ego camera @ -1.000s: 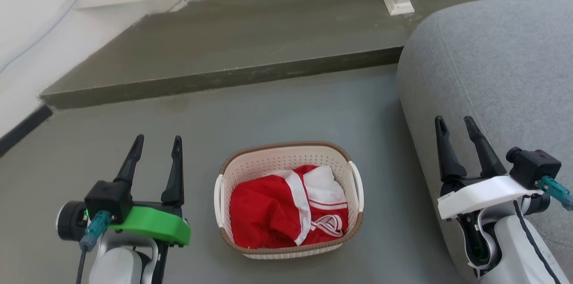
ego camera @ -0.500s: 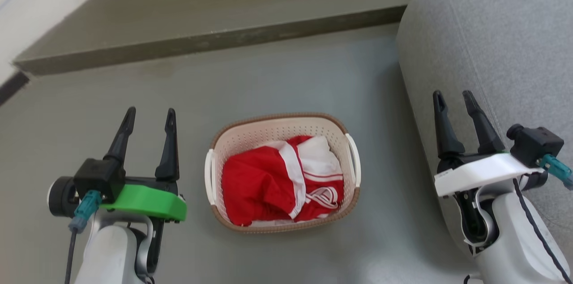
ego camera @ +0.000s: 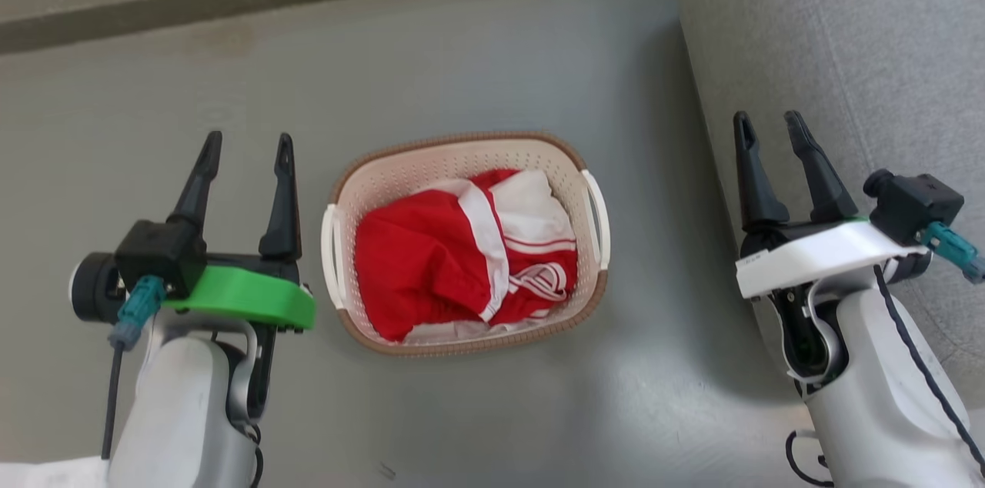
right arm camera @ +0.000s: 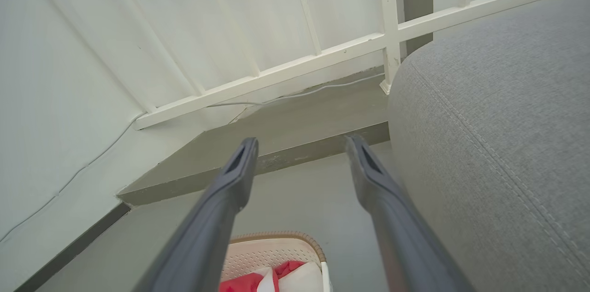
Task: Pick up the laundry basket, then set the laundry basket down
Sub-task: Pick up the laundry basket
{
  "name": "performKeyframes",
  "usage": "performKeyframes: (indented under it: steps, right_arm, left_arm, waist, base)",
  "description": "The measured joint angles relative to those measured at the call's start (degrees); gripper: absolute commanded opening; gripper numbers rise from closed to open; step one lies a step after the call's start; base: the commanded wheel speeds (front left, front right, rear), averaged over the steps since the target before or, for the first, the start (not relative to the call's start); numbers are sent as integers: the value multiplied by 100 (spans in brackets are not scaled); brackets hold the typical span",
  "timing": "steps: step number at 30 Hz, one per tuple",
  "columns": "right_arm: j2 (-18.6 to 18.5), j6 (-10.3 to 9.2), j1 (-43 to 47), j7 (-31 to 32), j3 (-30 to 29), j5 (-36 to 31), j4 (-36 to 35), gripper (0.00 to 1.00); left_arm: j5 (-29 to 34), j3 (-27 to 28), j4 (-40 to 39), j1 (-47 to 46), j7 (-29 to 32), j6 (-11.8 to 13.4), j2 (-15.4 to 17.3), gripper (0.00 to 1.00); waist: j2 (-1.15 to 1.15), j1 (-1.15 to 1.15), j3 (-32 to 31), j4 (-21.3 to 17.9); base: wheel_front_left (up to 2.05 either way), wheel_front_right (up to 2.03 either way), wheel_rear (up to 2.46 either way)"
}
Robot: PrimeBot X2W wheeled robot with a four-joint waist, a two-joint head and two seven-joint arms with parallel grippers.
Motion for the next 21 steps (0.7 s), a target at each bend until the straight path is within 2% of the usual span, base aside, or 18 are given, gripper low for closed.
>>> performKeyframes:
  steps: [9,21]
  right_arm:
    - [7,1,-459,0,94,30,248,100]
    - [7,21,-1253,-15,280,108,768,100]
  left_arm:
    - [2,30,241,-453,0,0,-9,100]
    - [-65,51,1003,-1091,18,-49,-29,100]
  waist:
    - [0,0,584,-47]
    - [0,0,1346,-22]
  base:
    - [0,0,0]
    - [0,0,0]
